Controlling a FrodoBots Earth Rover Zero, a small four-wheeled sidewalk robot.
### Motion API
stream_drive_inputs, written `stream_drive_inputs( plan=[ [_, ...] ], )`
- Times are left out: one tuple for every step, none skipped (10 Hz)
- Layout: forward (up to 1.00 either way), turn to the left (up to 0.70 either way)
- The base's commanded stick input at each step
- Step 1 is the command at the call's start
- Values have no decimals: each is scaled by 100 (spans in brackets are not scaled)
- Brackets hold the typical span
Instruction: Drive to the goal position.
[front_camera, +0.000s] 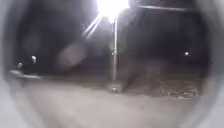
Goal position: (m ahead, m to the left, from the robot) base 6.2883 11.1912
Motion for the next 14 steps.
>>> stream_drive_inputs(
  plan=[
    [0,70],
    [0,70],
    [0,70],
    [0,70],
    [0,70],
    [0,70],
    [0,70],
    [0,70],
    [0,70],
    [0,70],
    [0,70],
    [0,70],
    [0,68],
    [0,30]
  ],
)
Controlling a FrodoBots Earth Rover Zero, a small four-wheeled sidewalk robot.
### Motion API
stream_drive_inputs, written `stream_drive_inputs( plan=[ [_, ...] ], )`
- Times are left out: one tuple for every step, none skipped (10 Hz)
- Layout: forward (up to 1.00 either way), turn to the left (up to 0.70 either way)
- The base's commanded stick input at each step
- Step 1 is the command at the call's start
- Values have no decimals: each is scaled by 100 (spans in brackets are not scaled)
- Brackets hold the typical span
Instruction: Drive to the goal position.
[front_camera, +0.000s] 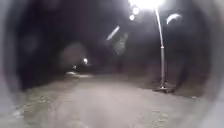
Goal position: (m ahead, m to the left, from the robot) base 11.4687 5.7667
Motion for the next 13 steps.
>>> stream_drive_inputs(
  plan=[
    [0,0],
    [0,0],
    [0,0],
    [0,0],
    [0,0],
    [0,0],
    [0,0],
    [0,0],
    [0,0],
    [0,-7],
    [0,-31],
    [0,-43],
    [0,-38]
  ],
)
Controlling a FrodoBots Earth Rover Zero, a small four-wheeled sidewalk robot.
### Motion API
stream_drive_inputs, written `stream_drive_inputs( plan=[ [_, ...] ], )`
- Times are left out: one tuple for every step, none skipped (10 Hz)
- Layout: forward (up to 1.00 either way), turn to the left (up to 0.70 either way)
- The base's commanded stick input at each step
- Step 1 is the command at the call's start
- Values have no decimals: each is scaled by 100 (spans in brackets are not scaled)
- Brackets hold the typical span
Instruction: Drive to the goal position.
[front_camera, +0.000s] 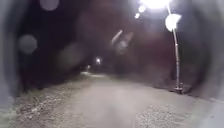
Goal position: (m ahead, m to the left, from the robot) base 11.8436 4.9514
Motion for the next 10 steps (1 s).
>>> stream_drive_inputs(
  plan=[
    [0,-13],
    [0,0],
    [0,0],
    [0,0],
    [0,0],
    [0,0],
    [0,0],
    [0,0],
    [0,0],
    [0,0]
  ],
)
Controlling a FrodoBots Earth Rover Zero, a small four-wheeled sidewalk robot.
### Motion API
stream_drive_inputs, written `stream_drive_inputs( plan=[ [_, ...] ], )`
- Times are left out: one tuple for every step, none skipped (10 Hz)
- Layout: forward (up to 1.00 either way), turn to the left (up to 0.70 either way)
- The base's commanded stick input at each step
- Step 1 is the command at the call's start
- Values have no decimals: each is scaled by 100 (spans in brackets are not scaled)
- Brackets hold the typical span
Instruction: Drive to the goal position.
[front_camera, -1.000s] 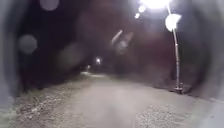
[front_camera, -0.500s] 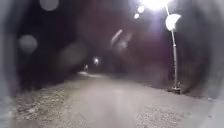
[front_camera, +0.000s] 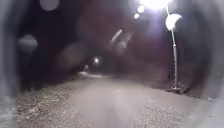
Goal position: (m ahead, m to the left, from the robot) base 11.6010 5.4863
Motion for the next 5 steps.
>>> stream_drive_inputs(
  plan=[
    [59,0],
    [70,0],
    [70,0],
    [70,0],
    [70,0]
  ],
)
